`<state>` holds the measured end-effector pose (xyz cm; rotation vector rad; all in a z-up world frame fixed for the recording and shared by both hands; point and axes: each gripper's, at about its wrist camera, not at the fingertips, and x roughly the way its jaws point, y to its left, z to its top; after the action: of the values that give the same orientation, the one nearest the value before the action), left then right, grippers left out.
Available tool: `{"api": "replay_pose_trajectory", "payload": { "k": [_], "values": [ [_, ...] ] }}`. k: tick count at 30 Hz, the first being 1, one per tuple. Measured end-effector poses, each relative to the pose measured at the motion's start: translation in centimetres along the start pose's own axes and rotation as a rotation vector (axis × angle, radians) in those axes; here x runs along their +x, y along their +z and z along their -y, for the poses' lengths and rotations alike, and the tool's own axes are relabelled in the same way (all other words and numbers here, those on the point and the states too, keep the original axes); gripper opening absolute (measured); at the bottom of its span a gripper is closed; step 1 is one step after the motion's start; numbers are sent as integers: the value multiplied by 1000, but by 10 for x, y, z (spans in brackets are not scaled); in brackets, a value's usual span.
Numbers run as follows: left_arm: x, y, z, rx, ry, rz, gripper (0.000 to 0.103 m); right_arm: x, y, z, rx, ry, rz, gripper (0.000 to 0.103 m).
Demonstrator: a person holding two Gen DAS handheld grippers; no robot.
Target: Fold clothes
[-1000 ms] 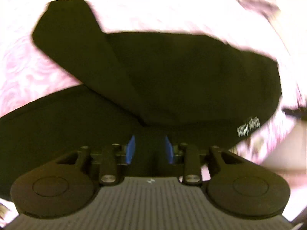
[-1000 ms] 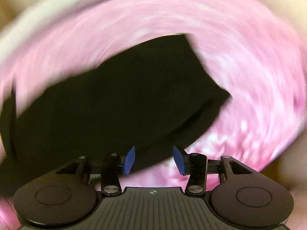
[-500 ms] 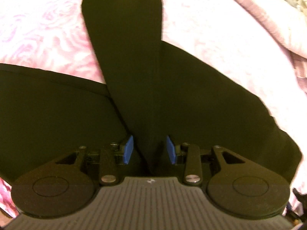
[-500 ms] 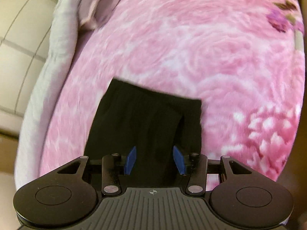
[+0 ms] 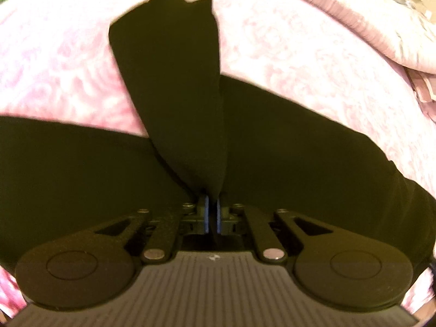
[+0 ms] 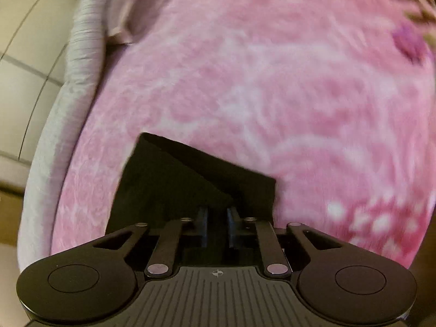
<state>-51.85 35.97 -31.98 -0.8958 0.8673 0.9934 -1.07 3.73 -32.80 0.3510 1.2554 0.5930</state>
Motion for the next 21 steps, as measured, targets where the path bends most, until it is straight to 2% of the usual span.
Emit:
{"api": "replay_pose_trajectory", "payload": {
  "k": [3,6,11,16,21],
  "values": [
    [-32,-17,-6,-7,-5,44,2,-19,5,-12,-80,27,47,9],
    [-63,-34,-13,-15,-10,89,2,-35,8,-21,-143,53,57,9],
    [-62,-84,-24,-39,20,42,2,-28,6,-7,-159,-18,-7,9],
    [-67,-103,-16,-18,28,83,3,-27,3,-1,-169,-20,-6,9],
    [-57,-113,-16,9,39,88,3,-24,-1,5,-176,-50,-7,9]
  ]
}}
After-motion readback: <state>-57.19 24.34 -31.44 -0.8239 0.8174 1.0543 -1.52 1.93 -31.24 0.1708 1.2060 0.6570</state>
